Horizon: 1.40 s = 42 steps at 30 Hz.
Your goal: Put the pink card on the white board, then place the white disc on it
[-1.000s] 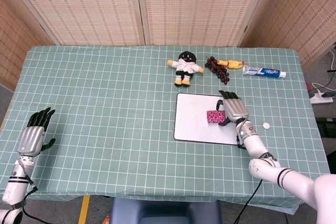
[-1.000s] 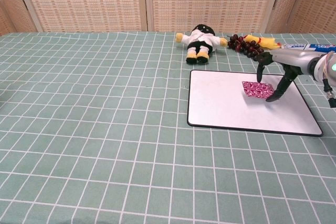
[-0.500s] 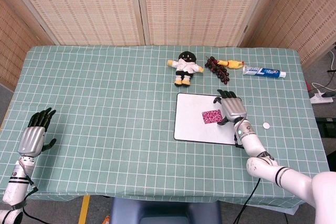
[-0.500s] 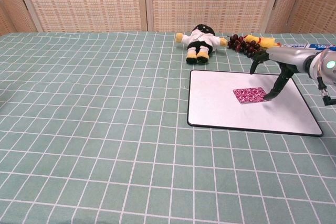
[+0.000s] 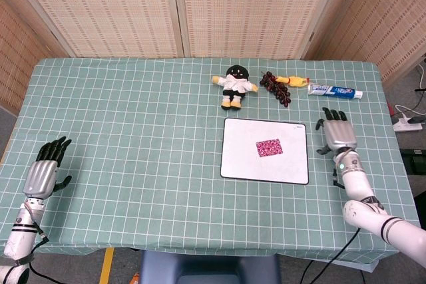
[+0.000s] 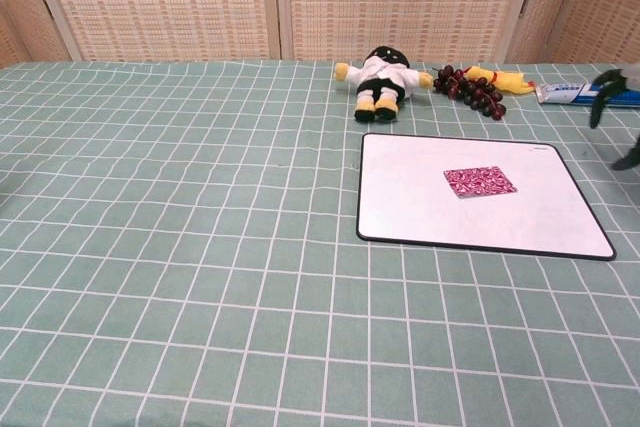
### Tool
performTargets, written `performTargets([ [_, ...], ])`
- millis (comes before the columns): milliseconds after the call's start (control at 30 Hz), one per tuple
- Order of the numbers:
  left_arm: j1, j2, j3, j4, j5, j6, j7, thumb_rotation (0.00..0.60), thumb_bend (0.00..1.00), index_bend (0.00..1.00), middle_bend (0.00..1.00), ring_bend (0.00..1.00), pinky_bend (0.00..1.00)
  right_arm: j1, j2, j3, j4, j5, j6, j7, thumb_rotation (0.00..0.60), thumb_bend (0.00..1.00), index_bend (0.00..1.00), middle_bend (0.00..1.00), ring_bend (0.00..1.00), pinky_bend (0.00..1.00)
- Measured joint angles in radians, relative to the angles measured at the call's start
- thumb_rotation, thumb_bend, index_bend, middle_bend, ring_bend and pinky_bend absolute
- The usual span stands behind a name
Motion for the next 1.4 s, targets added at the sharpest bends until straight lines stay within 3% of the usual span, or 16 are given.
performTargets([
  [200, -0.009, -0.005, 0.001, -0.005, 0.003, -0.007, 0.022, 0.600, 0.22, 0.00, 0.00, 0.00, 0.00, -0.047, 0.013, -0.007, 0.072, 0.025, -0.080, 0.097, 0.600, 0.07, 0.41, 0.00, 0.00, 0.00],
  [433, -0.011, -0.004, 0.000, -0.010, 0.001, -0.012, 0.023, 0.600, 0.22, 0.00, 0.00, 0.00, 0.00, -0.114, 0.034, -0.010, 0.057, -0.066, -0.054, 0.212, 0.600, 0.14, 0.42, 0.00, 0.00, 0.00],
  [1400, -0.011, 0.005, 0.001, -0.021, 0.002, -0.010, -0.001, 0.600, 0.22, 0.00, 0.00, 0.00, 0.00, -0.085, -0.013, -0.039, 0.088, 0.047, -0.062, 0.022, 0.600, 0.19, 0.43, 0.00, 0.00, 0.00],
])
